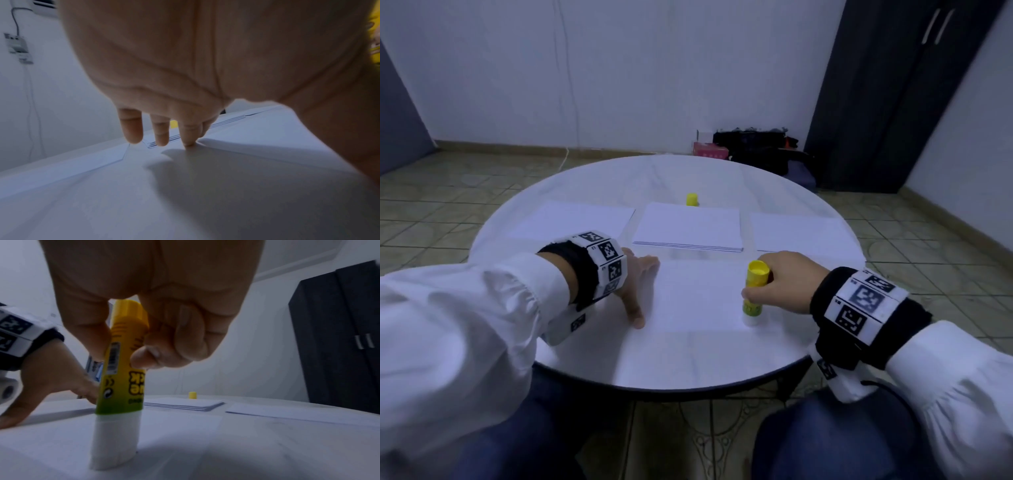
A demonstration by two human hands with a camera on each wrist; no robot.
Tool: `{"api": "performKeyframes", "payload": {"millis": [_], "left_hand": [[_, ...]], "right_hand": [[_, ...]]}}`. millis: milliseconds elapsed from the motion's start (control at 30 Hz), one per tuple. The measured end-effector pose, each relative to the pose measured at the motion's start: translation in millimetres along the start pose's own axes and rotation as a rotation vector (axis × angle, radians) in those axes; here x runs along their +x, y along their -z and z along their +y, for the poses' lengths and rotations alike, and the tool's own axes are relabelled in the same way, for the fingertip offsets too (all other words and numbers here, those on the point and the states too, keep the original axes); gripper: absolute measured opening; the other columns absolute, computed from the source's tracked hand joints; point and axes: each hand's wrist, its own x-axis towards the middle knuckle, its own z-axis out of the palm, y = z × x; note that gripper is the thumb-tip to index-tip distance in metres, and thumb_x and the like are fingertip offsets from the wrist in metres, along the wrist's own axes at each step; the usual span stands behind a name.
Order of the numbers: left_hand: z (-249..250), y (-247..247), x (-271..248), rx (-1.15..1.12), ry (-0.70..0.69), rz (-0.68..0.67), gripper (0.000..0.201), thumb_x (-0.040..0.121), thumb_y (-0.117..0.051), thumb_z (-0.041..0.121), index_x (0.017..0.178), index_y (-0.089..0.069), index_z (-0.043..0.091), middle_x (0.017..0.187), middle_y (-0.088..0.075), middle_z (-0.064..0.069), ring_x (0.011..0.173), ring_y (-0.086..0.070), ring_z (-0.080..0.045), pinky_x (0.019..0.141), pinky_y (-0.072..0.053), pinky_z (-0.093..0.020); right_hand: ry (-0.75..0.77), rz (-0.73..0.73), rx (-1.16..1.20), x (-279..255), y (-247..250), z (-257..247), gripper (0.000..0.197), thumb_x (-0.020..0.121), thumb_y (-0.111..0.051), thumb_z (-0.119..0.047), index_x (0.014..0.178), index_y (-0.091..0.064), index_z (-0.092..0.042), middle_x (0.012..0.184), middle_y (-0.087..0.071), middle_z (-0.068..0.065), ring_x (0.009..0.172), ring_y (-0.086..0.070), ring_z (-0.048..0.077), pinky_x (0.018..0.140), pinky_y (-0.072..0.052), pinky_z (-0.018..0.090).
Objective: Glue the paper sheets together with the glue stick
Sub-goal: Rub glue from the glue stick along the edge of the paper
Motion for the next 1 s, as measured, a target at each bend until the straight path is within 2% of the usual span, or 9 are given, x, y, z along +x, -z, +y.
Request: {"api": "performKeyframes", "payload": {"millis": [67, 200, 267, 367, 567, 867, 1000], "left_hand": [[1, 0, 2, 0.002, 0.008, 0.025, 0.124, 0.04, -0.084, 0.069, 0.14, -0.019, 0.035, 0.139, -0.04, -0.007, 0.128, -0.041, -0.03, 0.105, -0.036, -0.049], [4, 0, 2, 0.037, -0.006, 0.027, 0.134, 0.056, -0.081, 0.063, 0.151, 0.01, 0.036, 0.154, -0.023, -0.012, 0.143, -0.022, -0.03, 0.115, -0.023, -0.044], [5, 1, 4, 0.068, -0.052, 0.025, 0.132, 0.061, -0.081, 0.059, 0.149, 0.015, 0.039, 0.156, -0.021, -0.009, 0.144, -0.019, -0.028, 0.116, -0.021, -0.041], [5, 1, 11, 0.144, -0.131, 0.031, 0.127, 0.061, -0.079, 0.062, 0.148, 0.012, 0.044, 0.157, -0.018, 0.0, 0.144, -0.019, -0.024, 0.116, -0.019, -0.043], [6, 3, 17, 0.226, -0.141, -0.004, 0.121, 0.061, -0.074, 0.068, 0.147, 0.009, 0.049, 0.157, -0.017, -0.003, 0.145, -0.019, -0.025, 0.116, -0.02, -0.045], [12, 5, 14, 0.285, -0.11, -0.013, 0.12, 0.064, -0.073, 0.068, 0.147, 0.011, 0.047, 0.158, -0.017, -0.004, 0.146, -0.015, -0.021, 0.116, -0.02, -0.042], [13, 7, 9, 0.27, -0.109, -0.02, 0.119, 0.065, -0.073, 0.067, 0.147, 0.011, 0.047, 0.159, -0.012, -0.003, 0.146, -0.013, -0.021, 0.117, -0.018, -0.041]], "right_hand": [[-0.029, 0.005, 0.021, -4, 4, 12, 0.025, 0.081, -0.065, -0.032, 0.088, -0.062, -0.008, 0.092, -0.062, 0.005, 0.086, -0.057, 0.02, 0.074, -0.045, 0.031], [-0.091, 0.033, 0.064, 12, 17, 21, 0.025, 0.083, -0.066, -0.034, 0.078, -0.057, -0.011, 0.085, -0.06, 0.006, 0.076, -0.055, 0.019, 0.068, -0.042, 0.03], [-0.139, 0.106, 0.073, 30, 25, 21, 0.025, 0.085, -0.063, -0.034, 0.076, -0.056, -0.011, 0.087, -0.063, 0.01, 0.079, -0.057, 0.024, 0.071, -0.044, 0.031], [-0.207, 0.155, 0.04, 57, 30, 22, 0.026, 0.086, -0.06, -0.03, 0.067, -0.054, -0.014, 0.086, -0.062, 0.01, 0.08, -0.057, 0.025, 0.069, -0.043, 0.029], [-0.242, 0.104, 0.006, 73, 18, 28, 0.026, 0.085, -0.061, -0.033, 0.076, -0.048, -0.013, 0.076, -0.052, 0.003, 0.066, -0.048, 0.017, 0.052, -0.034, 0.025], [-0.111, 0.055, 0.036, 12, 12, 32, 0.029, 0.083, -0.064, -0.034, 0.069, -0.047, -0.017, 0.076, -0.05, -0.002, 0.066, -0.045, 0.01, 0.057, -0.035, 0.024], [-0.097, 0.009, 0.059, -8, 11, 29, 0.027, 0.083, -0.065, -0.033, 0.071, -0.052, -0.013, 0.076, -0.053, -0.001, 0.067, -0.048, 0.012, 0.061, -0.038, 0.026]]}}
